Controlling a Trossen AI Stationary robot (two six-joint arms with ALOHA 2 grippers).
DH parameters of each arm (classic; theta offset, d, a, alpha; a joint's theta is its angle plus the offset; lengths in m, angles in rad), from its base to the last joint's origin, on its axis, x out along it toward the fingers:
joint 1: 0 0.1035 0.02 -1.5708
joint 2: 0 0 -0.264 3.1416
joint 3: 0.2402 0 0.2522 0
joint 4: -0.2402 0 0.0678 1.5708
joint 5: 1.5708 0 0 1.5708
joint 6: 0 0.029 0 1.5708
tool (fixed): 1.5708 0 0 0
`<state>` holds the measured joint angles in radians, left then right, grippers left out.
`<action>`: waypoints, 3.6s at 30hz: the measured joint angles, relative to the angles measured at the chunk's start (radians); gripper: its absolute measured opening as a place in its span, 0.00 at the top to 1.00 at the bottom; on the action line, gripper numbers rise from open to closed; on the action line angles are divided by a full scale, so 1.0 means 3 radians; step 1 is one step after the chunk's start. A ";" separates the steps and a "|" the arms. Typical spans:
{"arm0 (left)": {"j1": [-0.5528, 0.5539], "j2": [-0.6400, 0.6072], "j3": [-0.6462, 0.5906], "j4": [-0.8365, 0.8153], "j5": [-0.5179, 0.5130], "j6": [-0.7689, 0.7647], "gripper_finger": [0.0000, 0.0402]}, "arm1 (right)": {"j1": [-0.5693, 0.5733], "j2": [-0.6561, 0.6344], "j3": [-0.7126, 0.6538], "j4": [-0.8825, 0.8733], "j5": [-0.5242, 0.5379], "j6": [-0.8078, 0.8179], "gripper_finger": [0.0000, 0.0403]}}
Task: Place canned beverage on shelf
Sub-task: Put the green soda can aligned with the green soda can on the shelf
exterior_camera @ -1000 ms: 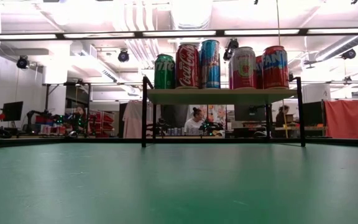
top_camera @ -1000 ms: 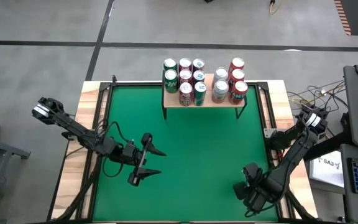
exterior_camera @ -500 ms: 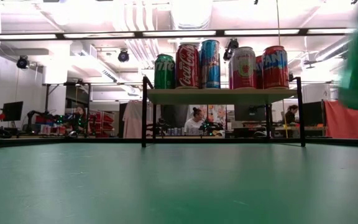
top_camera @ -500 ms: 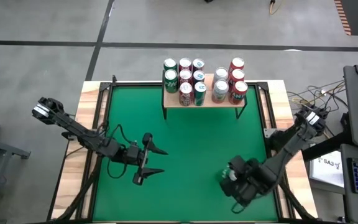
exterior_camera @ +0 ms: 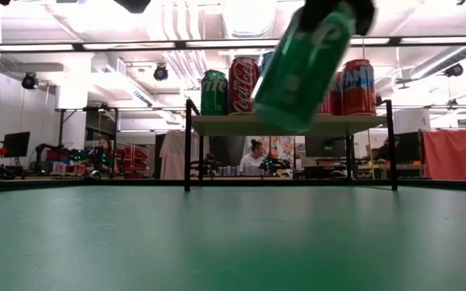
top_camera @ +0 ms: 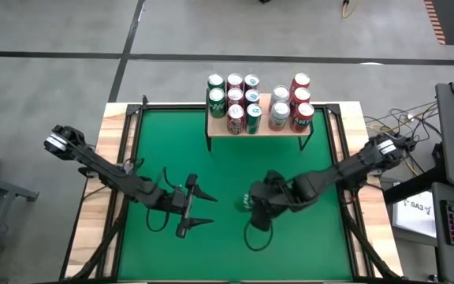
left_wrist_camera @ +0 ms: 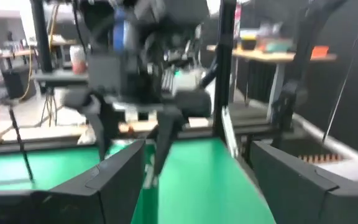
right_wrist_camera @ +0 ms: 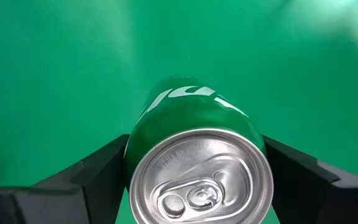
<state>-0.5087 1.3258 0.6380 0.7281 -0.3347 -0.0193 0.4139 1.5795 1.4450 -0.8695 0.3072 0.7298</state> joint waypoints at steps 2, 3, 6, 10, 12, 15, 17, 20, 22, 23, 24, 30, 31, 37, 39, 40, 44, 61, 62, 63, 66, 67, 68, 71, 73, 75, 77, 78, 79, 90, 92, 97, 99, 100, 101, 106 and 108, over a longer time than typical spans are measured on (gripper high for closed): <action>0.0000 0.0072 0.0000 -0.0063 -0.0104 -0.0031 0.32 | -0.0109 0.0050 0.0049 0.0061 -0.0001 -0.0360 0.26; -0.0003 0.0104 0.0000 -0.0107 -0.0198 -0.0049 0.32 | -0.0154 0.0080 0.0074 0.0092 -0.0002 -0.0520 0.26; -0.0001 0.0198 0.0000 -0.0272 -0.0554 -0.0141 0.30 | -0.0283 0.0190 0.0164 0.0190 0.0002 -0.0944 0.26; 0.0004 0.0319 0.0000 -0.0449 -0.1011 -0.0267 0.23 | -0.0397 0.0334 0.0336 0.0228 0.0003 -0.1312 0.26; 0.0005 0.0383 0.0000 -0.0519 -0.1152 -0.0295 0.18 | -0.0442 0.0405 0.0439 0.0227 0.0000 -0.1455 0.26; 0.0012 0.0496 0.0000 -0.0570 -0.1288 -0.0274 0.12 | -0.0503 0.0508 0.0577 0.0226 -0.0017 -0.1617 0.26; 0.0017 0.0563 0.0001 -0.0571 -0.1421 -0.0260 0.09 | -0.0546 0.0571 0.0672 0.0212 -0.0074 -0.1718 0.26; 0.0032 0.0629 0.0001 -0.0569 -0.1562 -0.0250 0.07 | -0.0605 0.0650 0.0819 0.0198 -0.0178 -0.1809 0.26; 0.0047 0.0659 0.0001 -0.0578 -0.1563 -0.0230 0.06 | -0.0639 0.0707 0.0925 0.0193 -0.0239 -0.1873 0.26; 0.0056 0.0674 0.0003 -0.0581 -0.1564 -0.0229 0.06 | -0.0652 0.0734 0.0969 0.0193 -0.0263 -0.1892 0.26; 0.0066 0.0682 0.0001 -0.0606 -0.1564 -0.0227 0.06 | -0.0668 0.0770 0.1018 0.0183 -0.0270 -0.1913 0.26; 0.0151 0.0689 0.0003 -0.0746 -0.1598 -0.0228 0.06 | -0.0744 0.0932 0.1308 0.0115 -0.0350 -0.2001 0.26; 0.0167 0.0686 0.0003 -0.0742 -0.1598 -0.0228 0.06 | -0.0751 0.0958 0.1356 0.0111 -0.0349 -0.2000 0.26; 0.0228 0.0678 0.0003 -0.0739 -0.1608 -0.0228 0.06 | -0.0781 0.1064 0.1606 0.0043 -0.0351 -0.2007 0.26; 0.0228 0.0671 0.0004 -0.0742 -0.1661 -0.0227 0.09 | -0.0783 0.1086 0.1667 -0.0011 -0.0351 -0.2039 0.26; 0.0227 0.0669 0.0004 -0.0737 -0.1681 -0.0226 0.12 | -0.0782 0.1101 0.1689 -0.0013 -0.0351 -0.2057 0.26; 0.0225 0.0665 0.0004 -0.0739 -0.1708 -0.0214 0.29 | -0.0784 0.1119 0.1715 -0.0013 -0.0354 -0.2089 0.26; 0.0257 0.0187 -0.0057 -0.0581 -0.1710 0.0270 0.30 | -0.0791 0.0858 0.1947 -0.0010 -0.0161 -0.2238 0.05; 0.0278 0.0134 -0.0076 -0.0520 -0.1651 0.0358 0.30 | -0.0792 0.0809 0.1961 -0.0011 -0.0155 -0.2264 0.05; 0.0307 0.0087 -0.0090 -0.0439 -0.1565 0.0436 0.30 | -0.0792 0.0763 0.1979 -0.0001 -0.0148 -0.2296 0.05; 0.0423 -0.0047 -0.0137 -0.0204 -0.1261 0.0638 0.30 | -0.0790 0.0613 0.1985 0.0052 -0.0137 -0.2370 0.05; 0.0474 -0.0091 -0.0150 -0.0162 -0.1156 0.0679 0.30 | -0.0792 0.0559 0.1983 0.0055 -0.0125 -0.2388 0.05; 0.0526 -0.0125 -0.0167 -0.0137 -0.1040 0.0706 0.30 | -0.0793 0.0528 0.1977 0.0053 -0.0122 -0.2396 0.05; 0.0717 -0.0205 -0.0243 0.0015 -0.0781 0.0738 0.30 | -0.0794 0.0430 0.1958 0.0062 -0.0108 -0.2396 0.05; 0.0856 -0.0233 -0.0306 0.0173 -0.0570 0.0737 0.30 | -0.0793 0.0374 0.1941 0.0077 -0.0069 -0.2415 0.05; 0.0982 -0.0238 -0.0355 0.0312 -0.0403 0.0736 0.30 | -0.0792 0.0328 0.1898 0.0092 -0.0029 -0.2454 0.05; 0.1091 -0.0239 -0.0391 0.0421 -0.0276 0.0737 0.30 | -0.0793 0.0285 0.1836 0.0153 -0.0027 -0.2486 0.05; 0.1149 -0.0239 -0.0403 0.0479 -0.0223 0.0738 0.30 | -0.0793 0.0252 0.1807 0.0161 -0.0026 -0.2497 0.05; 0.1200 -0.0239 -0.0411 0.0540 -0.0154 0.0737 0.30 | -0.0793 0.0234 0.1771 0.0157 -0.0024 -0.2510 0.05; 0.1852 -0.0243 -0.0454 0.0667 0.0167 0.0604 0.30 | -0.0793 -0.0137 0.1029 0.0718 0.0150 -0.2564 0.05; 0.2018 -0.0239 -0.0454 0.0644 0.0267 0.0483 0.30 | -0.0794 -0.0220 0.0863 0.0843 0.0243 -0.2564 0.05; 0.2331 -0.0239 -0.0436 0.0590 0.0343 0.0369 0.30 | -0.0867 -0.0478 0.0401 0.1259 0.0291 -0.2558 0.05; 0.2431 -0.0235 -0.0432 0.0605 0.0489 0.0356 0.30 | -0.0930 -0.0588 0.0218 0.1391 0.0288 -0.2559 0.05; 0.2474 -0.0233 -0.0429 0.0608 0.0557 0.0318 0.30 | -0.0968 -0.0641 0.0129 0.1441 0.0289 -0.2559 0.05; 0.2512 -0.0226 -0.0425 0.0609 0.0578 0.0266 0.30 | -0.1009 -0.0703 0.0046 0.1504 0.0289 -0.2559 0.05; 0.2564 -0.0163 -0.0416 0.0623 0.0562 0.0178 0.30 | -0.1146 -0.0923 -0.0393 0.1932 0.0299 -0.2655 0.05; 0.2560 -0.0108 -0.0416 0.0647 0.0567 0.0136 0.30 | -0.1149 -0.0956 -0.0553 0.2145 0.0264 -0.2686 0.05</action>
<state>0.2594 1.2935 0.5132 0.9220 -0.1646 0.0215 0.0692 1.2927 1.2791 -0.2261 0.3865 -0.0760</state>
